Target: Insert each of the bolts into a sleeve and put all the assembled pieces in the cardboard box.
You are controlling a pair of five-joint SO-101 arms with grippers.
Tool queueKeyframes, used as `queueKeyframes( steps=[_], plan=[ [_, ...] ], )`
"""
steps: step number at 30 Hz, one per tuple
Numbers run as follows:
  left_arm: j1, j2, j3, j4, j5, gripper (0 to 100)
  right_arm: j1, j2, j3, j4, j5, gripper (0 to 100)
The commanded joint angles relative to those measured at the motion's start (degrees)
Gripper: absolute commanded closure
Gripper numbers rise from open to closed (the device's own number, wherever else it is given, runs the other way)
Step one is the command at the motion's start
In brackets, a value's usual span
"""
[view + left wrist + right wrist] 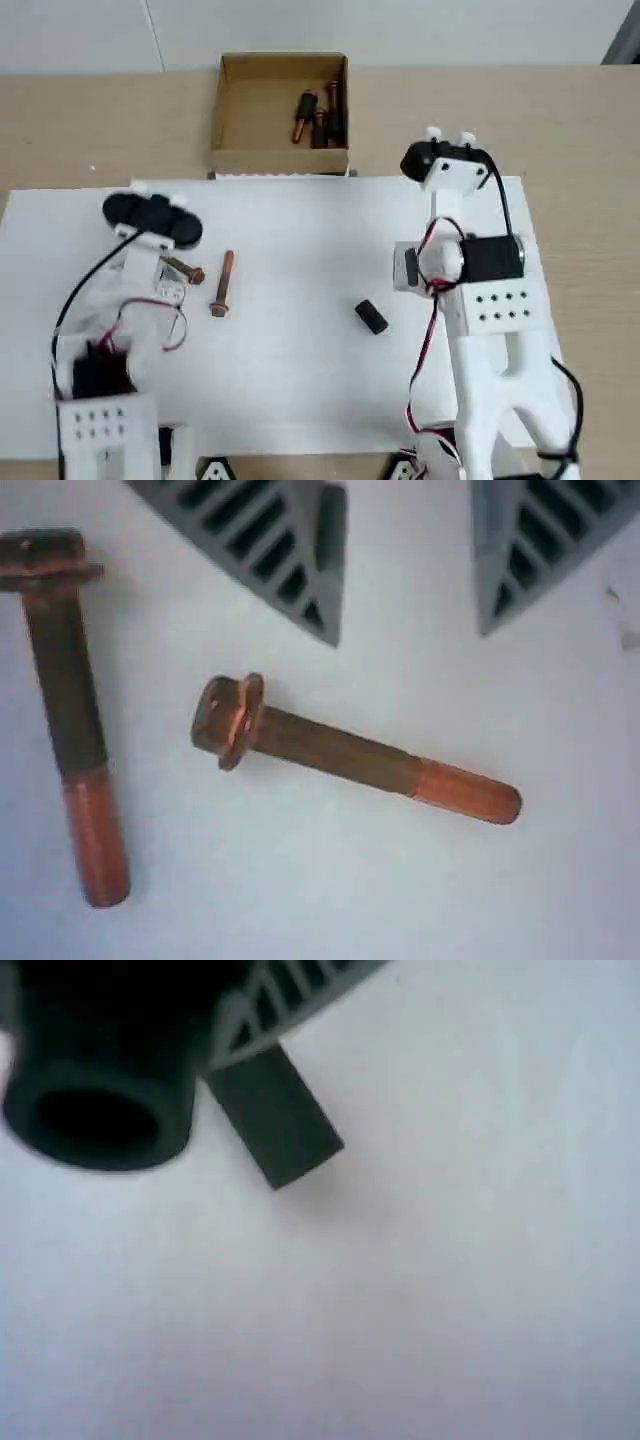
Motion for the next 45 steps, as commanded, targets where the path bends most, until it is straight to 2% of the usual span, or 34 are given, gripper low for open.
queueKeyframes(
  steps=[1,12,16,20,25,29,35,40,45],
  plan=[
    [-0.3,10.8,-9.2,-1.2,-4.7,91,0.4,-4.1,2.4,-2.7,-0.3,99.5],
    [-0.3,29.7,-21.2,-1.1,-23.6,91,3.9,-5.8,3.7,-2.4,-0.3,99.5],
    [-0.3,33.2,-22.1,-0.4,-34.5,91,5.8,-5.8,3.7,-2.2,-0.3,99.5],
    [-0.1,35.3,-23.2,4.0,-46.8,91,5.8,-5.8,3.7,-2.2,-0.3,99.5],
    [-0.3,38.9,-24.2,4.6,-57.8,90,5.8,-5.4,3.7,-2.4,-0.3,99.5],
    [-0.3,44.2,-27.7,4.5,-60.8,85,5.8,-5.3,3.7,-2.5,-0.3,99.5],
    [-0.3,53.8,-35.7,5.3,-63.2,84,5.8,-5.3,3.7,-2.2,-0.3,99.5],
    [-0.1,59.7,-41.5,11.6,-66.5,84,5.8,-5.3,3.7,-2.1,-0.3,99.5],
    [0.0,64.5,-45.8,12.6,-66.7,84,5.7,-5.3,3.7,-2.1,-0.3,99.5]
  ],
)
